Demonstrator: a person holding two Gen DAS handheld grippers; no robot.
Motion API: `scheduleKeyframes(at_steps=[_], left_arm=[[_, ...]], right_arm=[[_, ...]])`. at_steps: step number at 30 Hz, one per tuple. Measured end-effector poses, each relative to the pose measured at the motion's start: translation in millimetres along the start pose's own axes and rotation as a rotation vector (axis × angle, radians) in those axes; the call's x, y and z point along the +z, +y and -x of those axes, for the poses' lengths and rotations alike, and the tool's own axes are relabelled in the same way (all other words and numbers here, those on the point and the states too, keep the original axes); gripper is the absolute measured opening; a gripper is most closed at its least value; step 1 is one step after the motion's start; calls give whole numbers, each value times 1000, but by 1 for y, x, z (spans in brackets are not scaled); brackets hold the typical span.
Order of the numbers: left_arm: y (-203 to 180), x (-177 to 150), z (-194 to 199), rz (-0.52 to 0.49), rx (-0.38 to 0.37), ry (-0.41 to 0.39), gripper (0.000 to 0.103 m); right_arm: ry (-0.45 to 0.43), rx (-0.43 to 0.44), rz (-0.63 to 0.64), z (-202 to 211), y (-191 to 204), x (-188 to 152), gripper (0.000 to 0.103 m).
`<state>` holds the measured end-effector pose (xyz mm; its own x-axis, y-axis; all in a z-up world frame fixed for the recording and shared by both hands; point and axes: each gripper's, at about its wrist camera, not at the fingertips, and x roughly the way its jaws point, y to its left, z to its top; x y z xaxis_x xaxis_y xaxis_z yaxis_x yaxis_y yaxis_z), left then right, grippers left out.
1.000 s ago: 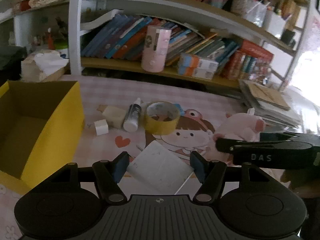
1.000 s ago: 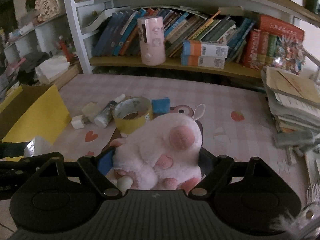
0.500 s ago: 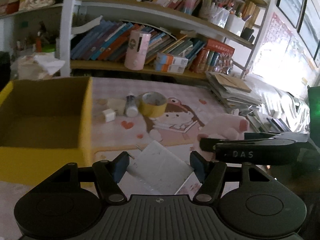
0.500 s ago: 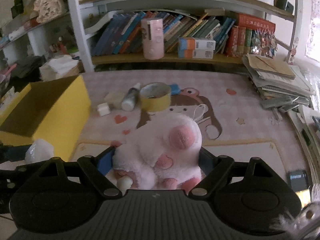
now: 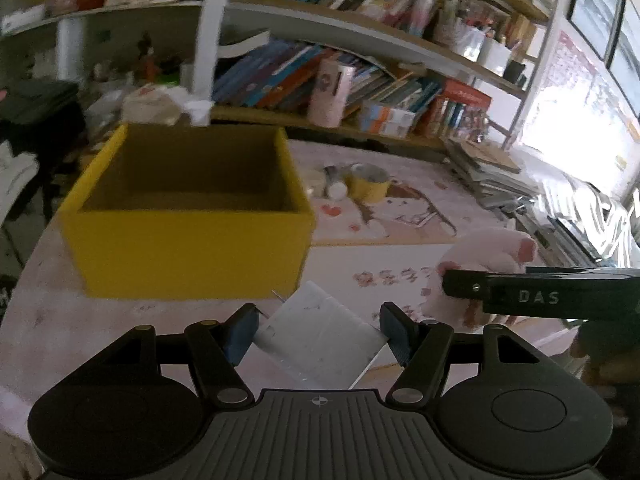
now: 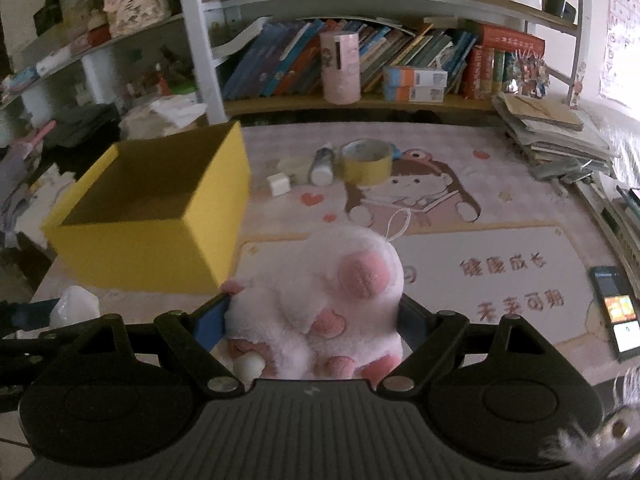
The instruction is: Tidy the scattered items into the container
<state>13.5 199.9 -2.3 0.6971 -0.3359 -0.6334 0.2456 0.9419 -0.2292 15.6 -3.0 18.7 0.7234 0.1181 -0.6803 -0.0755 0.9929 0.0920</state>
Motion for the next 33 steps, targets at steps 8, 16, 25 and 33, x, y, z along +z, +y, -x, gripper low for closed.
scheduleKeyframes(at_steps=[8, 16, 25, 33], left_arm=[[30, -16, 20, 44, 37, 12, 67], [54, -22, 30, 70, 74, 3, 67], [77, -18, 31, 103, 105, -1, 67], [83, -14, 26, 89, 121, 4, 67]], right_arm=[[20, 15, 9, 9, 34, -21, 86], [47, 50, 32, 3, 59, -27, 86], [73, 79, 62, -7, 76, -26, 86], [65, 88, 55, -12, 82, -23, 86]])
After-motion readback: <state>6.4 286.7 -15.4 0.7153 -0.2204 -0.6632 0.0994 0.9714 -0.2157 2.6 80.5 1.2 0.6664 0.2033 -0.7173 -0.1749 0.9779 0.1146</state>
